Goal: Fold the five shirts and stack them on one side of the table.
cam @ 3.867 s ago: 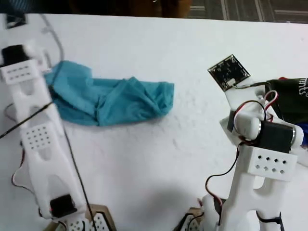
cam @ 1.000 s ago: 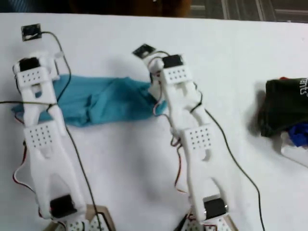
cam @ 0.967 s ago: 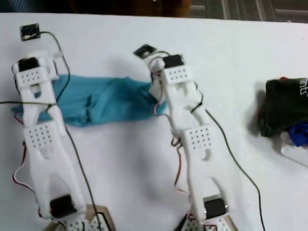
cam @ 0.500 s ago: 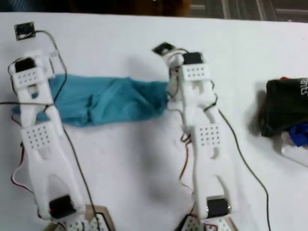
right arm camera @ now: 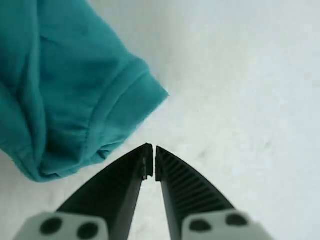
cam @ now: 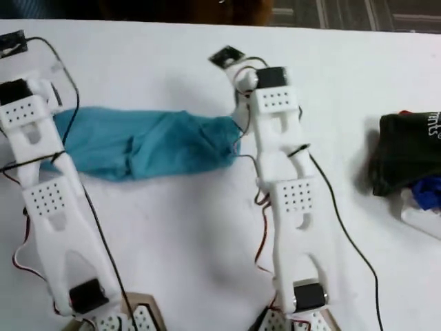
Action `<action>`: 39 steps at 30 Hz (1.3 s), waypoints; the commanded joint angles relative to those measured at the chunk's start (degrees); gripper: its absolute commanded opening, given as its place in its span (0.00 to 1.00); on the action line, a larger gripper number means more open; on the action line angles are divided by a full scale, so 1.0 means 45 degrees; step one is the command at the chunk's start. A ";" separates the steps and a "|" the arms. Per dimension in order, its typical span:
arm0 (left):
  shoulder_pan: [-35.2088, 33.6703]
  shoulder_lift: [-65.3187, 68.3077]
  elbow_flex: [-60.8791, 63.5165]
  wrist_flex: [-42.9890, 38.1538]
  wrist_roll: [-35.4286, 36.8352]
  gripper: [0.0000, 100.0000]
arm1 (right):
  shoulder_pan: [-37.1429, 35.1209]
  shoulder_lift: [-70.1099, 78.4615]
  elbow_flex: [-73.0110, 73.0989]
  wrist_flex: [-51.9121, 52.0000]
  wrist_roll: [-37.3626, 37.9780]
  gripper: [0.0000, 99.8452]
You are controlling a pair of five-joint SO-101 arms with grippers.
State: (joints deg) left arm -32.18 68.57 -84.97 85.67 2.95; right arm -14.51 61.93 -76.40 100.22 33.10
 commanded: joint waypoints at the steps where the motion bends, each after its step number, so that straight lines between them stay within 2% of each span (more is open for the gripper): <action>1: -0.0117 -0.1426 -0.1260 0.1348 0.1309 0.08 | -0.0908 -0.1104 -0.0488 0.0264 0.0117 0.02; 7: 0.1074 -0.2051 -0.1455 0.2872 0.1485 0.08 | -0.2120 -0.0967 -0.0332 0.0107 0.0117 0.02; 16: 0.1270 0.0020 0.0772 0.1055 0.1426 0.08 | -0.2198 0.0244 -0.0469 -0.0303 0.0137 0.02; 28: 0.1192 0.1094 -0.0049 -0.1485 0.1407 0.08 | -0.1553 0.1241 -0.0488 -0.0283 0.0137 0.02; 39: 0.0938 0.0938 -0.0166 -0.1621 0.1485 0.08 | -0.0869 0.1241 -0.0352 -0.0029 0.0137 0.02</action>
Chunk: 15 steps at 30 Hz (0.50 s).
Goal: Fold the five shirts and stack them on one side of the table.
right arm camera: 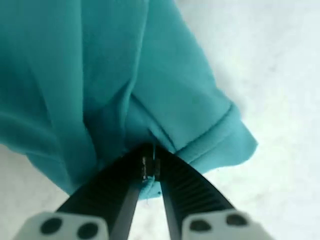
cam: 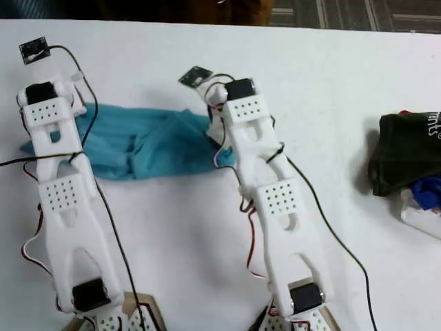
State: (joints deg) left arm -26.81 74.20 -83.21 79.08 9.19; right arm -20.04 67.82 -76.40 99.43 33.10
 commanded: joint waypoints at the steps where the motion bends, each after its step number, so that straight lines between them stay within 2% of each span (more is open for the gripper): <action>1: -0.0332 -0.0449 -0.0733 -0.0078 0.0098 0.08 | 0.0400 -0.0068 -0.0352 0.0166 0.0137 0.02; 7: -0.0508 -0.1543 -0.2842 0.1387 0.0020 0.08 | 0.0537 -0.0068 -0.0352 0.0166 0.0137 0.02; 12: -0.0840 -0.2501 -0.2589 0.2325 -0.0020 0.08 | 0.0479 -0.0166 -0.0488 0.0283 0.0137 0.02; 15: -0.1192 -0.2774 -0.2589 0.3087 -0.1074 0.08 | 0.0498 -0.0205 -0.0488 0.0342 0.0137 0.02</action>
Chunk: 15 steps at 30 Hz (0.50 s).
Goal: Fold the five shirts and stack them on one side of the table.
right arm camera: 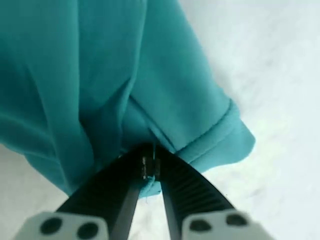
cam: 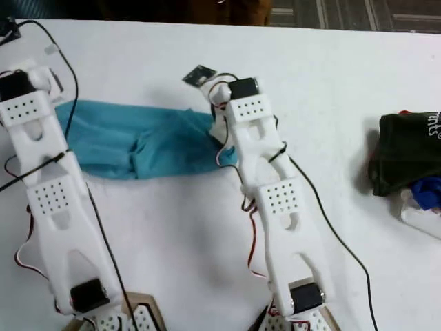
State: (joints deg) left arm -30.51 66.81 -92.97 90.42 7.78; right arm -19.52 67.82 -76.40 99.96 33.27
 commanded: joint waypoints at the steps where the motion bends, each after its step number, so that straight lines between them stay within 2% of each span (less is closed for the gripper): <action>1: -0.0488 -0.1153 -0.0420 0.0957 -0.1250 0.09 | 0.0440 -0.0264 -0.0488 0.0283 0.0098 0.02; 4: -0.0703 -0.0860 -0.0147 0.2168 -0.2755 0.19 | 0.0576 -0.0733 -0.0449 0.0322 0.0098 0.02; 6: -0.0703 -0.0821 0.0518 0.2618 -0.4767 0.26 | 0.0713 -0.1182 -0.0449 0.0322 0.0098 0.02; 8: -0.0977 -0.0860 0.1182 0.2481 -0.6349 0.26 | 0.0928 -0.1788 -0.0332 0.0342 0.0098 0.02; 12: -0.1328 -0.0899 0.2471 0.2383 -0.7560 0.25 | 0.1670 -0.3096 0.0039 0.0342 0.0098 0.02; 15: -0.1348 -0.0840 0.3389 0.2383 -0.7814 0.25 | 0.1983 -0.4093 0.0762 0.0342 0.0098 0.02</action>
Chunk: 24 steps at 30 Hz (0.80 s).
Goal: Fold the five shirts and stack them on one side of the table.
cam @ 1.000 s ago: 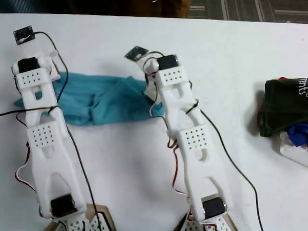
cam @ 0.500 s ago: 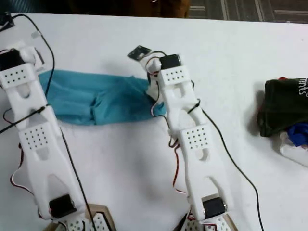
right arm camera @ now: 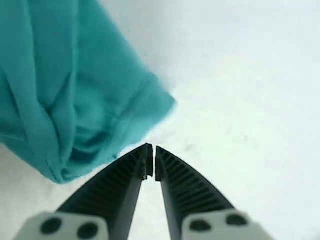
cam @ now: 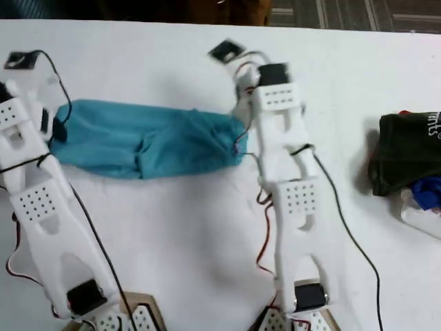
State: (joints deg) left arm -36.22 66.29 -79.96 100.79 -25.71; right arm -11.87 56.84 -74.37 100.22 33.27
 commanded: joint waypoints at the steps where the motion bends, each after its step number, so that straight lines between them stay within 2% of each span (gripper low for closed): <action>1: -0.0137 -0.0703 0.0674 0.0000 -0.0313 0.25 | 0.0283 -0.1944 0.0586 0.0283 0.0098 0.02; 10: -0.1250 -0.0781 -0.0166 -0.0293 0.0274 0.25 | 0.0283 -0.4952 0.3614 0.0283 0.0098 0.02; 14: -0.1270 -0.0508 0.0186 -0.0332 0.0293 0.25 | 0.0420 -0.6203 0.4571 0.0264 0.0098 0.02; 24: 0.0977 0.0488 0.2882 -0.0469 0.0684 0.25 | 0.0518 -0.8840 0.5353 0.0264 0.0098 0.02</action>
State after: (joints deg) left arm -35.52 67.08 -69.76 98.51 -24.84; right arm -10.99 22.64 -50.02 100.22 33.27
